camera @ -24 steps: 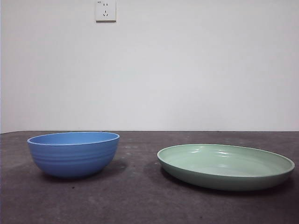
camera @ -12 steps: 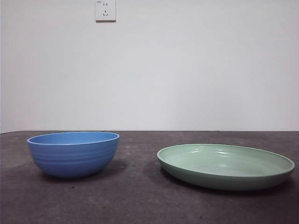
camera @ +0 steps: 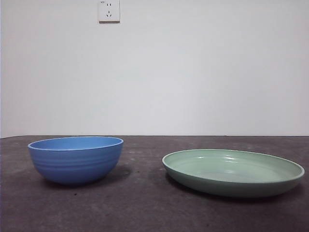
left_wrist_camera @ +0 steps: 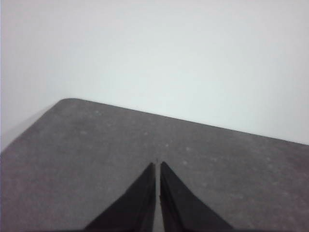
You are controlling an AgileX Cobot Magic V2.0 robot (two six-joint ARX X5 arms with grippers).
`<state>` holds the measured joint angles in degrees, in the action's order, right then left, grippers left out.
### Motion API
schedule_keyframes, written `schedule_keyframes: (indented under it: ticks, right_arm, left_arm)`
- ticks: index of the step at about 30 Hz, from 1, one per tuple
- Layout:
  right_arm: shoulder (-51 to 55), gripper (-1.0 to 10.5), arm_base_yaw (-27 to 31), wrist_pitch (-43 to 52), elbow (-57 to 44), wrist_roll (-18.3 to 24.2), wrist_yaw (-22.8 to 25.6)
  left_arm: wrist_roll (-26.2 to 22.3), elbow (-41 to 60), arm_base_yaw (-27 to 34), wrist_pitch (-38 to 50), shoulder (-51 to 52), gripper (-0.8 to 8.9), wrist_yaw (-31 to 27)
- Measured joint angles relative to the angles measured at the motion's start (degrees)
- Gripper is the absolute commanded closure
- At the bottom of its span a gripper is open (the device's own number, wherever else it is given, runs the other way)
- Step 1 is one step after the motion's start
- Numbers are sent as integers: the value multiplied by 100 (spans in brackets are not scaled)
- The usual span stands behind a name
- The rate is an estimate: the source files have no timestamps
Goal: Pick up the blue bowl, put it on the green plate, put it on desk
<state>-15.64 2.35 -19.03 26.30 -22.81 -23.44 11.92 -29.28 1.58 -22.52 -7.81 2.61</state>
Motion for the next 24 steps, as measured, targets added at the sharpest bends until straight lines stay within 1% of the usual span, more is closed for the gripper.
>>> schedule_keyframes:
  ticks: [3,7,14,16,21,22,24]
  right_arm:
    - [-413,922,0,-286,444,2,-393]
    - [-918,922,0,-664,1003,66,-813]
    - [-1681,922,-28,-1554,1884,592,-1156]
    - [-1926,922,-96,-1891,2192,789,-1246]
    - [-2326,922,-310,-2636,2809,1215,-1392]
    - [-2385,922,-352,-2798,2894,1276,-1397]
    - [-2457,922,-422,-3091,2992,1394,-1401]
  left_arm:
    - [-4,-595,0,-291,-286,797,122]
    - [-22,-1263,0,-667,-737,797,535]
    - [-31,-1923,0,-1309,-1650,795,1399]
    - [-35,-2052,0,-1464,-1967,795,1775]
    - [-92,-2094,0,-1523,-2579,795,2988]
    - [-103,-2094,0,-1526,-2684,794,3178]
    - [-114,-2094,0,-1539,-2841,794,3353]
